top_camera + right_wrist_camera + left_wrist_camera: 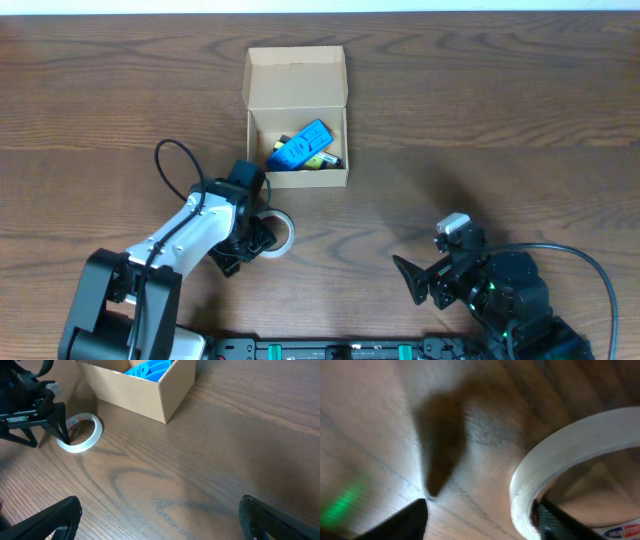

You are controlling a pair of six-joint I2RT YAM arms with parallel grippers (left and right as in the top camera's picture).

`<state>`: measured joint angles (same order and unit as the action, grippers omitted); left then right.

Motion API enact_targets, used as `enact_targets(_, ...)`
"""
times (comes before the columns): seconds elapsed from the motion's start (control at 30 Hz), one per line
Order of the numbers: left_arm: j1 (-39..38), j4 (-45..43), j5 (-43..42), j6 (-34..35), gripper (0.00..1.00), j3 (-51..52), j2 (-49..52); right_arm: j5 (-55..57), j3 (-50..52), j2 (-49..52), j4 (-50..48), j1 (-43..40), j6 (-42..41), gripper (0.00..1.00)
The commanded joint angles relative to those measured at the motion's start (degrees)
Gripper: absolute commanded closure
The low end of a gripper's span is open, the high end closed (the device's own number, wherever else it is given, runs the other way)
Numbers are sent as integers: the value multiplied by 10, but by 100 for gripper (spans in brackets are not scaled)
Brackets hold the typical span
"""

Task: Pack container
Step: 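Move the left gripper to the clear tape roll and grasp its rim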

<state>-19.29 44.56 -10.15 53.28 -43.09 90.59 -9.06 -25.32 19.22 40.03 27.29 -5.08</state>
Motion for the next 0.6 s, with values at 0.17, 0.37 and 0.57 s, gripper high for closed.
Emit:
enact_targets(0.17,0,-20,31,26,59,4,12,-2,1,-4,1,-4,-7,1)
enact_targets(0.37,0,-33,33,36,82,4,12,-2,1,-4,1,-4,-7,1)
enact_targets(0.57,0,-40,33,35,94,6,12,-2,1,-4,1,-4,-7,1)
